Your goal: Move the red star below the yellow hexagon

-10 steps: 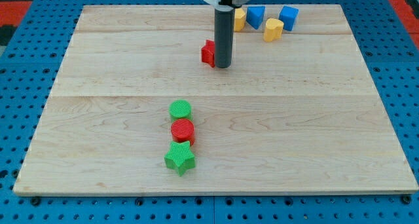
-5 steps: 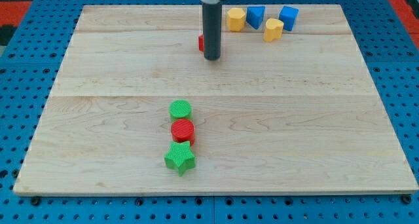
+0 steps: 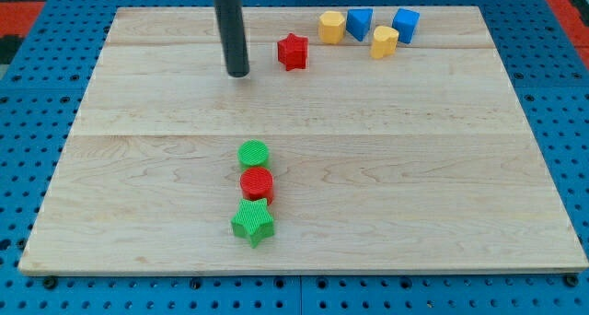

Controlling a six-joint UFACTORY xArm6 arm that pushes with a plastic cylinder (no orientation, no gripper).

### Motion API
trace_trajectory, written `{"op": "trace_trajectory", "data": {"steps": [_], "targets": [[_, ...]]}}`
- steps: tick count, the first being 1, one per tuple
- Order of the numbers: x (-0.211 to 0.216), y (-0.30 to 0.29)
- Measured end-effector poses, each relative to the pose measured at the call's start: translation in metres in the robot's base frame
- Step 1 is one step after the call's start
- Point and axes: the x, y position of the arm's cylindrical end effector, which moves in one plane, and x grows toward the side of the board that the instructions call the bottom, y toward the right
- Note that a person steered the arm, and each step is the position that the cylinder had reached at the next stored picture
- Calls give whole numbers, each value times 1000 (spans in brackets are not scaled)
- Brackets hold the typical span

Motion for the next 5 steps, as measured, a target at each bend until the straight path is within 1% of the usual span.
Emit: {"op": "trace_trajectory", "data": {"steps": [1, 2, 3, 4, 5], "targets": [[0, 85], [20, 70], [-4, 21], [-44, 21], [-52, 37]]}}
